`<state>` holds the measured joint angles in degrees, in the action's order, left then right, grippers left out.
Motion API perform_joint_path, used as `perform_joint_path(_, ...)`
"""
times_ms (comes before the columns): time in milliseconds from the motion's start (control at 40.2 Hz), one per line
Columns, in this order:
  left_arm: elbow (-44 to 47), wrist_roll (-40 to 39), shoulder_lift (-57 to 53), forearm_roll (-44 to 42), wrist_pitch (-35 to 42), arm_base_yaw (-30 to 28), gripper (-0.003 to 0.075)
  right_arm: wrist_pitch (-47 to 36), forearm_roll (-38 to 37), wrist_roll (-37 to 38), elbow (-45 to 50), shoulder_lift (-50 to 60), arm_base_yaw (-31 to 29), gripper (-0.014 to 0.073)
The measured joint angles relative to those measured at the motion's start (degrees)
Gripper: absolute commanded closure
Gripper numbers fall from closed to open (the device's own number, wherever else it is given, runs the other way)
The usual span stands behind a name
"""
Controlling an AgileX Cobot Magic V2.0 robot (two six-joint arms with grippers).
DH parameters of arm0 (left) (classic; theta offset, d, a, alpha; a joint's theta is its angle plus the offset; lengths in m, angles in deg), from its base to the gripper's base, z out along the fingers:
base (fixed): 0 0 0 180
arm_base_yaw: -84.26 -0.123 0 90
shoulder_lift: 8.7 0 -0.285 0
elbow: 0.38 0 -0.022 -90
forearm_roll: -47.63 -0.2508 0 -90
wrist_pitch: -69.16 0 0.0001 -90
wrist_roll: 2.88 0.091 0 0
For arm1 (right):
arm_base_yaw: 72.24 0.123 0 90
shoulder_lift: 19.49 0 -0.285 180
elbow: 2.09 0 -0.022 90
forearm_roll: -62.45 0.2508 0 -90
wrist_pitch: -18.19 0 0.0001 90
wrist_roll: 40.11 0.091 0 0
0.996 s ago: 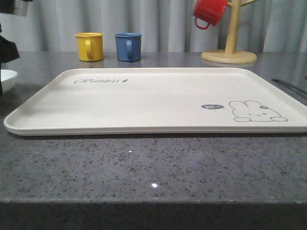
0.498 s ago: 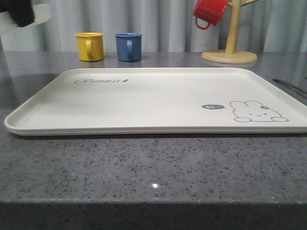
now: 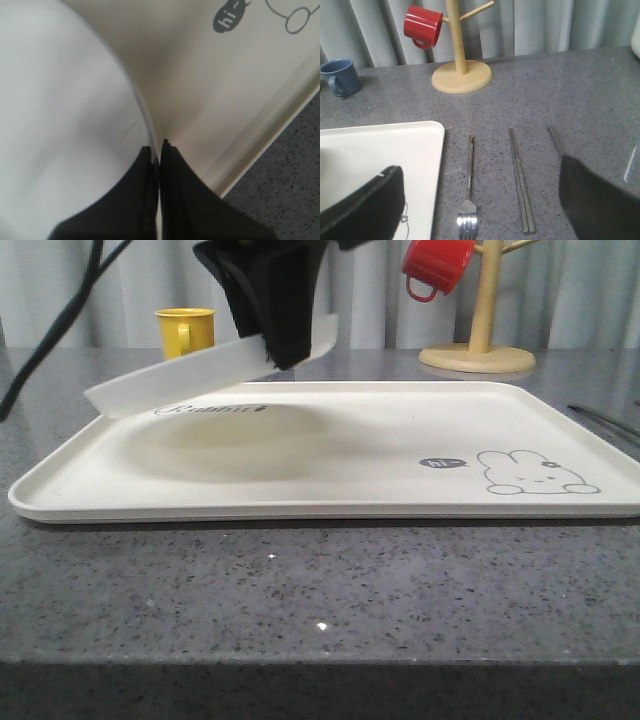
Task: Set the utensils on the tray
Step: 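Lower the white plate onto the tray and open the left gripper, then withdraw the left gripper upward away from the tray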
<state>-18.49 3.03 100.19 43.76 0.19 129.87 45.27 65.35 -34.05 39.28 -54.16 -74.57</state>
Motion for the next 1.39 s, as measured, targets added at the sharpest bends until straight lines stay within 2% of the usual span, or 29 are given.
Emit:
perform_joint_path(448, -0.4, 0.0, 6.2, 3.0, -1.2, 0.0, 0.0732, 0.0, 0.0, 0.0, 0.0, 0.0, 0.0, -0.0054)
perform_joint_path(523, -0.4, 0.0, 7.2, 3.0, -1.2, 0.0, 0.069, 0.0, 0.0, 0.0, 0.0, 0.0, 0.0, -0.0054)
perform_joint_path(572, -0.4, 0.0, 7.7, 3.2, -1.2, 0.0, 0.0633, 0.0, 0.0, 0.0, 0.0, 0.0, 0.0, -0.0054)
perform_joint_path(722, -0.4, 0.0, 8.6, 4.6, -1.4, 0.0, 0.041, 0.0, 0.0, 0.0, 0.0, 0.0, 0.0, -0.0054)
perform_joint_path(821, -0.6, 0.0, 8.7, 5.0, -1.5, 0.0, 0.0354, 0.0, 0.0, 0.0, 0.0, 0.0, 0.0, -0.0054)
perform_joint_path(971, -3.4, 0.0, 7.2, 5.1, -1.7, 0.6, 0.0358, 0.0, 0.0, 0.0, 0.0, 0.0, 0.0, -0.0054)
perform_joint_path(1045, -5.3, 0.0, 4.9, 4.9, -1.7, 0.5, 0.0393, 0.0, 0.0, 0.0, 0.0, 0.0, 0.0, -0.0054)
perform_joint_path(1195, -6.7, 1.0, -0.3, 2.3, -1.9, 0.2, 0.0564, 0.0, 0.0, 0.0, 0.0, 0.0, 0.0, -0.0054)
perform_joint_path(1319, -6.5, 1.2, -3.3, 1.1, -2.3, -2.2, 0.0727, 0.0, 0.0, 0.0, 0.0, 0.0, 0.0, -0.0054)
perform_joint_path(1394, -5.6, 1.2, -4.6, 0.9, -2.4, -5.1, 0.0738, 0.0, 0.0, 0.0, 0.0, 0.0, 0.0, -0.0054)
